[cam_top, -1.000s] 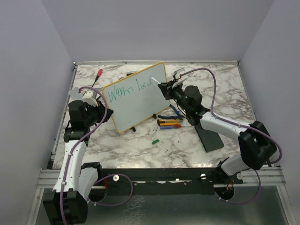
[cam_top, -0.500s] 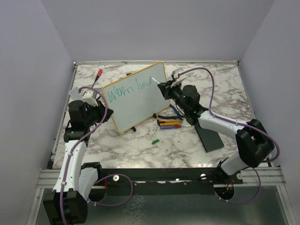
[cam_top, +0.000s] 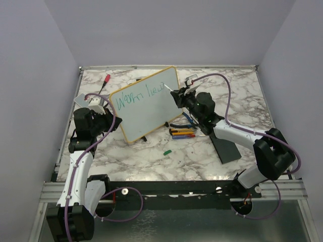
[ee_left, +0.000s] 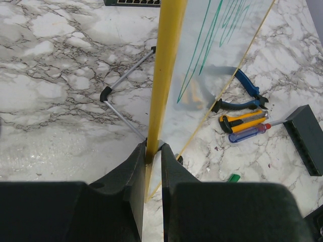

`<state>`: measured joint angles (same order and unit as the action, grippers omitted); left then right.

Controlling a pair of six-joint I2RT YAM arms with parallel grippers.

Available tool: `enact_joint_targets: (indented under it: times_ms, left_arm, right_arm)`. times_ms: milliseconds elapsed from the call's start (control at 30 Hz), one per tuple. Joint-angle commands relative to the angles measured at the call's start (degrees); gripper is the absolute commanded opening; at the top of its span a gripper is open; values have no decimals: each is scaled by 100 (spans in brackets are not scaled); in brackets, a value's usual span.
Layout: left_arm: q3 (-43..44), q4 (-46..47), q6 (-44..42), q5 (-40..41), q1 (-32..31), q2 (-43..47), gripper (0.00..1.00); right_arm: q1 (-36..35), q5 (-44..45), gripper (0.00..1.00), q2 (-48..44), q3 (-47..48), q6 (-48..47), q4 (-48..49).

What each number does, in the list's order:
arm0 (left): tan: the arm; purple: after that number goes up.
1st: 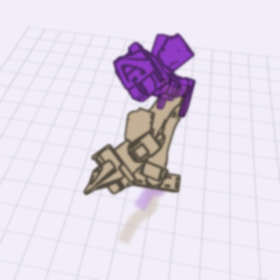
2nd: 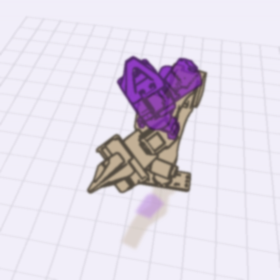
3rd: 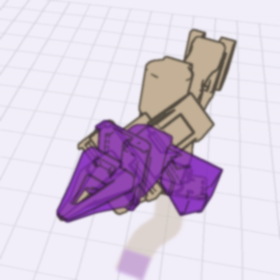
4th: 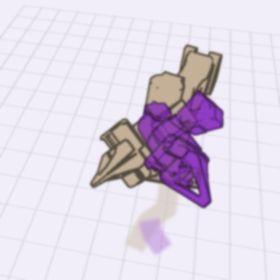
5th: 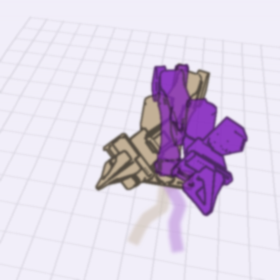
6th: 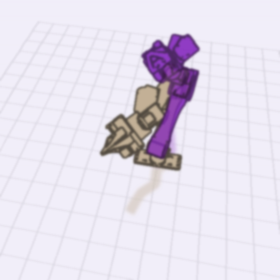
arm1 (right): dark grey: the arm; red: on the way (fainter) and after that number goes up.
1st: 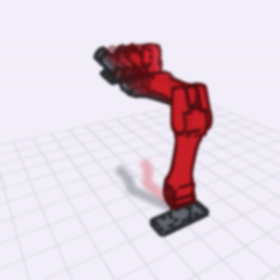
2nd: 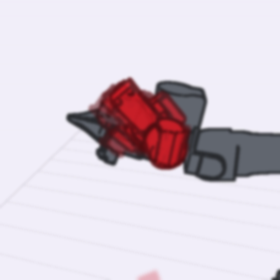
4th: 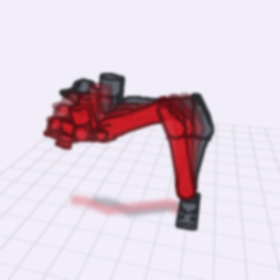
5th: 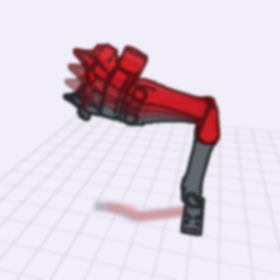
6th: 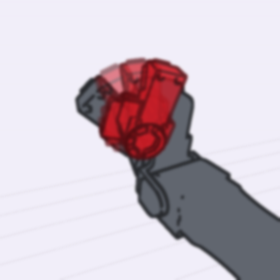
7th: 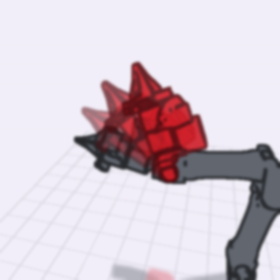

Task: Write a sentence on the whiteboard

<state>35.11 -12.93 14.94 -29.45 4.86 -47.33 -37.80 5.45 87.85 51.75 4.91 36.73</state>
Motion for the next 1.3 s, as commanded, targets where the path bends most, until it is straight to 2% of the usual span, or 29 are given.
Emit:
enact_joint_targets:
  times_ms: [0,267,800,1267]
  left_arm:
    - [-4,128,-11,137,23,92,0]
    - [-6,124,-11,128,23,88,0]
    - [-6,124,-17,124,23,92,0]
    - [-5,124,-15,132,23,92,0]
  right_arm:
    - [21,80,1,-12,-253,47,-226]
    - [19,8,1,-49,-424,141,-202]
    - [19,51,1,16,95,33,9]
    - [19,483,1,123,244,51,-188]
